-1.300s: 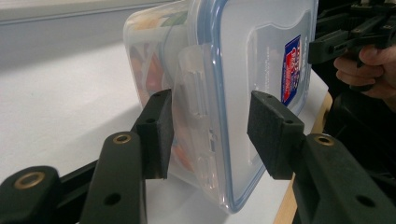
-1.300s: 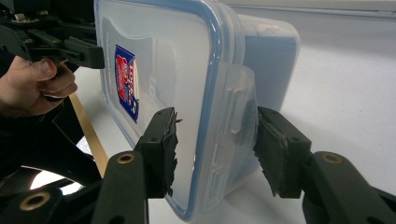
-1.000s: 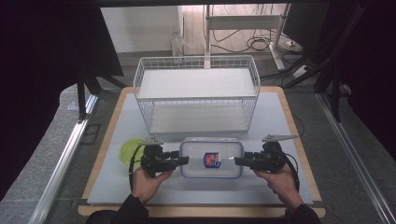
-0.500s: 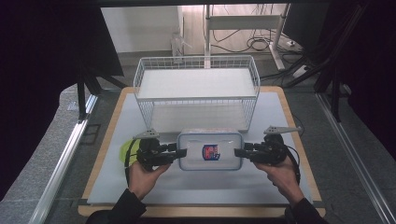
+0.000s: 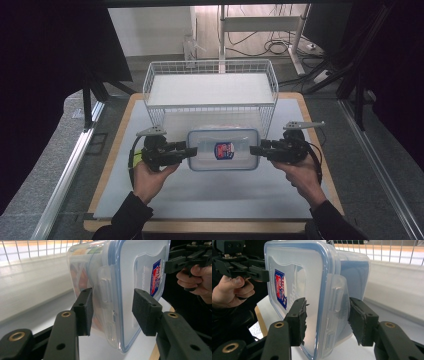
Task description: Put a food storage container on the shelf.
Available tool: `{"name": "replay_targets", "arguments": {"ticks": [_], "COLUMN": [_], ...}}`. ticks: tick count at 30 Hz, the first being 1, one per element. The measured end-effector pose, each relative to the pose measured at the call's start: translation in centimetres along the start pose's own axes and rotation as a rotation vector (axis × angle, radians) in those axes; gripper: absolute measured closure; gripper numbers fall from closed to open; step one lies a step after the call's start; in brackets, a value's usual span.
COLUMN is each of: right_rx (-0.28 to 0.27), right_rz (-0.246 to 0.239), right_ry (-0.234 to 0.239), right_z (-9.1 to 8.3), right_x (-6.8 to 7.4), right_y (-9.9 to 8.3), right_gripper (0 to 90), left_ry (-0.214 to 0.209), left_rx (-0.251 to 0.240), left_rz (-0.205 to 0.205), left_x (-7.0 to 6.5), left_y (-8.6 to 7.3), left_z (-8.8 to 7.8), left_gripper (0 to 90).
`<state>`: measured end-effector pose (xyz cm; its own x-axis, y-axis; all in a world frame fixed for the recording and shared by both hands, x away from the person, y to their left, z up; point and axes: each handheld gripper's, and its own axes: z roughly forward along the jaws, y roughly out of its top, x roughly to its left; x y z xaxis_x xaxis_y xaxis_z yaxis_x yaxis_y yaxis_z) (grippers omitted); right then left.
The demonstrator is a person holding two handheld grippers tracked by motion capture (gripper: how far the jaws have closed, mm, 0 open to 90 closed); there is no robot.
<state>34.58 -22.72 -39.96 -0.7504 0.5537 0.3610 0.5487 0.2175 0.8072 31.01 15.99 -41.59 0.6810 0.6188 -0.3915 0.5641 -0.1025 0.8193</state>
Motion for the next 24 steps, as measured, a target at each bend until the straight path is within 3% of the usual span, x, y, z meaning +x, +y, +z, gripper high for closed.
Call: {"name": "replay_targets", "arguments": {"ticks": [13,24], "right_rx": [-0.023,-0.035], "right_rz": [-0.028,-0.042], "right_ry": [0.005,0.01], "right_z": [-0.2,0.6], "right_x": [0.8,0.9], "right_y": [4.4,8.0], "right_gripper": [50.4,50.2], "left_ry": [0.014,0.023], "left_rx": [-0.038,-0.046], "left_rz": [0.007,0.008], "left_x": [0.1,1.4], "left_y": [3.4,6.5], "left_z": [-1.9,-3.1], "left_gripper": [52.4,52.3]}}
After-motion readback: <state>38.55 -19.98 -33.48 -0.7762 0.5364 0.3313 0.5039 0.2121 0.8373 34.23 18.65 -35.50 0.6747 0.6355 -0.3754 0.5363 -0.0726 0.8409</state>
